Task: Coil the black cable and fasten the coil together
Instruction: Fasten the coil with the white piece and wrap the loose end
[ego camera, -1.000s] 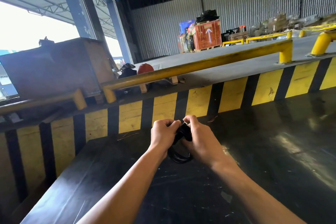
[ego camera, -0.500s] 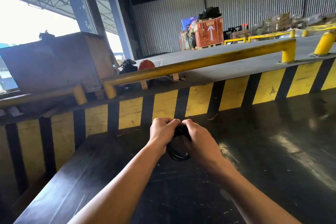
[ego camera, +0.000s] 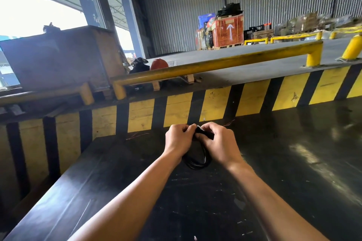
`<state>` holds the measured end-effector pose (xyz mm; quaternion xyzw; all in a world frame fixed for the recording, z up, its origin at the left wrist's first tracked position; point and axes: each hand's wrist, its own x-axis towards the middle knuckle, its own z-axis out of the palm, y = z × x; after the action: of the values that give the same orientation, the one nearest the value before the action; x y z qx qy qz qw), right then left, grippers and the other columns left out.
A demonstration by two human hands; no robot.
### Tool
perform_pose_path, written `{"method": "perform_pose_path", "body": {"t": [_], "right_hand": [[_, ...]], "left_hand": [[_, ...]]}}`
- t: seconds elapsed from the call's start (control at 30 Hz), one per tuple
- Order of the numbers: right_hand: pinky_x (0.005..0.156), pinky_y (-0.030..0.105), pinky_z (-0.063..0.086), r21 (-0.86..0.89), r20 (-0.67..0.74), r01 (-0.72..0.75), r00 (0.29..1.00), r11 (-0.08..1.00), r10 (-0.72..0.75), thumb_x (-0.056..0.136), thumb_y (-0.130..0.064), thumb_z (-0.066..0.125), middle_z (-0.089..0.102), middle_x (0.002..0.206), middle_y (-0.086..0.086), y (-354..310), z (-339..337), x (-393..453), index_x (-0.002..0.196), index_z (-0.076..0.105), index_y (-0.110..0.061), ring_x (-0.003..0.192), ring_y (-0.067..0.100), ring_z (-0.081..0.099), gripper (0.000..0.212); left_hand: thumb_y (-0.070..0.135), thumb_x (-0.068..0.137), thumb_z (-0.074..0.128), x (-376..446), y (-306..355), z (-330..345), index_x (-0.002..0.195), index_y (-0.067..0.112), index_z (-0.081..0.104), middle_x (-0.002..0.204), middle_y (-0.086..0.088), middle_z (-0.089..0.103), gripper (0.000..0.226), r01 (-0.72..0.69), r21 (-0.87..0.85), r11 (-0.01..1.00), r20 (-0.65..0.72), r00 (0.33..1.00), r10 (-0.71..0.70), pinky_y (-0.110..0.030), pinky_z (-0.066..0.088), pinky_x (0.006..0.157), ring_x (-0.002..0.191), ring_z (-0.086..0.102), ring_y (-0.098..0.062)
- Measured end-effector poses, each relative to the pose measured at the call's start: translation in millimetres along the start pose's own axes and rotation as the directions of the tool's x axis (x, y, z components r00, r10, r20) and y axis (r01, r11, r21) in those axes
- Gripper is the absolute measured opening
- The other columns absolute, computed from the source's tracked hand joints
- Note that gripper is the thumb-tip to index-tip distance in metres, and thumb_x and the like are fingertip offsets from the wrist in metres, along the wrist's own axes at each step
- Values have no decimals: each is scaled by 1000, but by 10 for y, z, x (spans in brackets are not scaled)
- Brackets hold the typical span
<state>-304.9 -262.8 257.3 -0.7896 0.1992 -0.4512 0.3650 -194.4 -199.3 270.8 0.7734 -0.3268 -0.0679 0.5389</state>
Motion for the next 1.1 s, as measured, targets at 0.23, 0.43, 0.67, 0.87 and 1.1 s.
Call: {"method": "perform_pose_path", "body": {"t": [0.23, 0.43, 0.67, 0.87, 1.1], "right_hand": [[68, 42, 59, 123, 62, -46, 997, 991, 39, 75, -29, 76, 75, 74, 5, 85, -91, 34, 77, 75, -13, 72, 22, 70, 16], [68, 38, 57, 279, 68, -210, 978, 937, 199, 74, -26, 76, 73, 72, 8, 214, -84, -159, 70, 73, -17, 71, 24, 68, 10], [51, 20, 45, 524, 16, -420, 874, 741, 485, 80, -17, 71, 61, 56, 5, 474, 42, -776, 61, 66, -9, 52, 11, 53, 22], [43, 17, 45, 505, 283, -698, 690, 508, 666, 86, -16, 64, 66, 50, -6, 891, 391, -1459, 67, 63, -11, 43, 4, 57, 20], [83, 33, 49, -342, 182, -770, 508, 539, 842, 78, -29, 71, 67, 103, 9, 1588, 472, -2225, 109, 62, -12, 94, 25, 65, 37]], "left_hand": [[46, 88, 53, -31, -46, -24, 81, 4, 69, 63, -9, 62, 46, -44, 29, 999, 85, 995, 41, -31, 46, 53, 53, 54, -20], [42, 83, 66, -346, -136, -98, 92, 10, 68, 64, -2, 63, 34, -31, -228, 973, 191, 979, 76, -28, 47, 55, 54, 56, -14], [1, 82, 65, -912, -791, -60, 104, 7, 62, 73, -3, 66, 23, 421, -564, 710, 474, 870, -139, -27, 54, 56, 61, 64, -11], [10, 88, 61, -1284, -1301, -132, 84, 7, 62, 61, 0, 59, 5, 516, -402, 756, 488, 819, -300, -29, 50, 59, 54, 60, -13], [5, 89, 59, -1634, -1822, -504, 83, 5, 59, 61, -3, 52, 7, 659, -285, 696, 352, 747, -564, -23, 50, 44, 45, 55, -11]]}}
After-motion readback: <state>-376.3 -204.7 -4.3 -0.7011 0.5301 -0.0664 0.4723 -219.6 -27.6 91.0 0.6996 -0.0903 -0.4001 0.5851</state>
